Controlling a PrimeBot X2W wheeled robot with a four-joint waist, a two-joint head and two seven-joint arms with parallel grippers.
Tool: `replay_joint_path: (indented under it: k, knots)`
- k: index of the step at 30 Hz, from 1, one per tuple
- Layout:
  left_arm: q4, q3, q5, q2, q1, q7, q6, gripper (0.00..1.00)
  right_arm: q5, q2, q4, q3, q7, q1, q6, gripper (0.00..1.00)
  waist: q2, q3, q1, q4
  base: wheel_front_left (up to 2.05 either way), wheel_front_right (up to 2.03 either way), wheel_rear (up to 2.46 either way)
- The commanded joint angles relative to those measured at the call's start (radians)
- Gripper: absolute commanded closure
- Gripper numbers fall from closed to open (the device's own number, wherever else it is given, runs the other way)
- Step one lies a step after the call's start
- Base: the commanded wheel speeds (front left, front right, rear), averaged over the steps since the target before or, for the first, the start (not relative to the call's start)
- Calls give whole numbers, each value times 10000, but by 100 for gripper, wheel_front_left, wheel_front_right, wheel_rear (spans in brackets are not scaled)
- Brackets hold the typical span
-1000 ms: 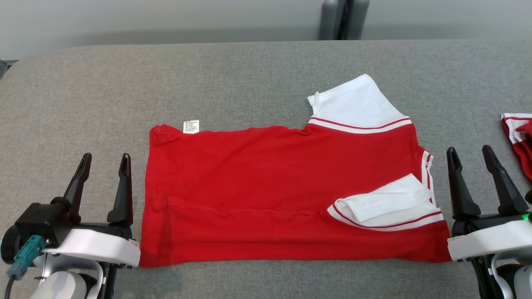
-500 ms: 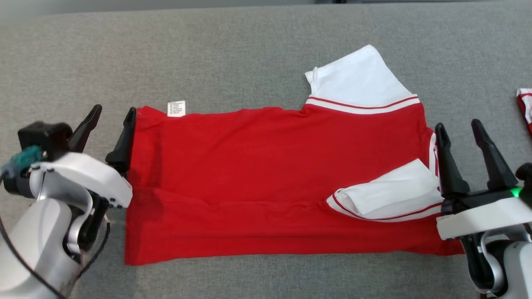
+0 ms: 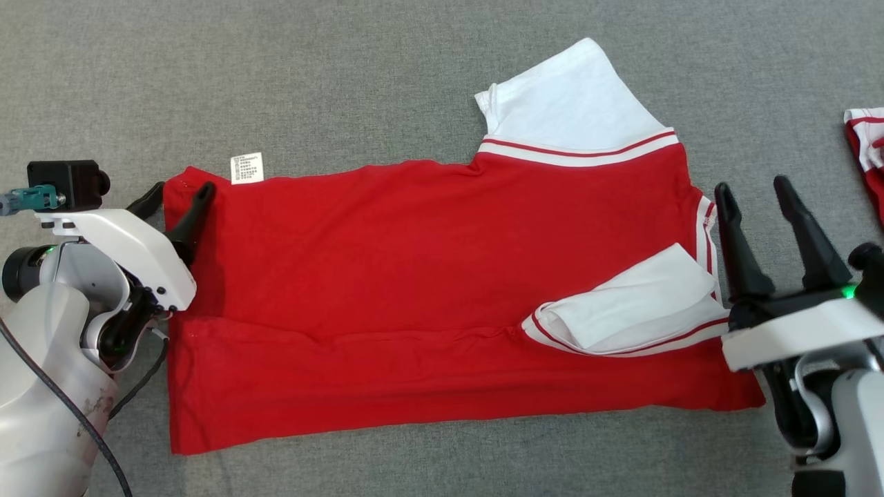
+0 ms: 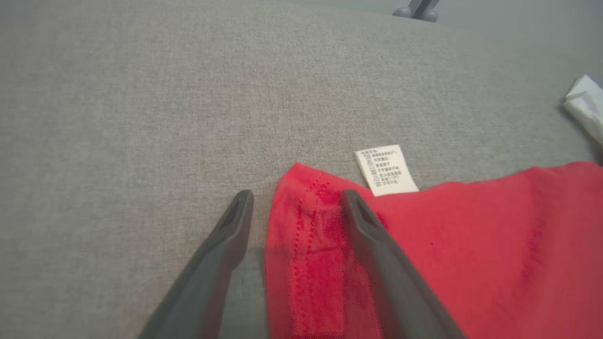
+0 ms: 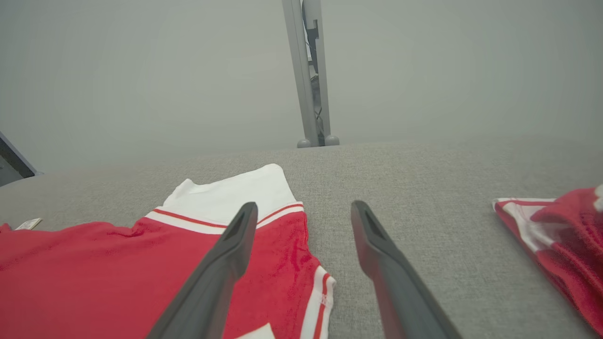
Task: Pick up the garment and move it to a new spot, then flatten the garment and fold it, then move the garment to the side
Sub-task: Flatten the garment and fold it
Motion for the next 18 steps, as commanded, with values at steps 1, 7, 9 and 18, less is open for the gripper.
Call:
replay_joint_path:
  k: [1, 7, 9, 18]
  knots:
    - [89, -48, -40, -11, -121, -33, -89, 93, 66, -92, 35, -80, -34, -237, 1, 0, 0, 7, 0, 7, 0, 0, 0]
    - [408, -216, 78, -174, -595, -332, -223, 100, 647, -830, 948, -218, 236, -1994, 1, 0, 0, 165, 0, 213, 0, 0, 0]
    - [411, -337, 155, -307, -844, -417, -264, 100, 935, -1231, 1591, -169, 419, -2853, 1, 0, 0, 281, 0, 424, 0, 0, 0]
    - [465, -900, 314, -1089, -1835, -762, -385, 100, 1607, -2467, 4721, 1967, 1675, -6083, 1, 0, 0, 952, 0, 1463, 0, 0, 0]
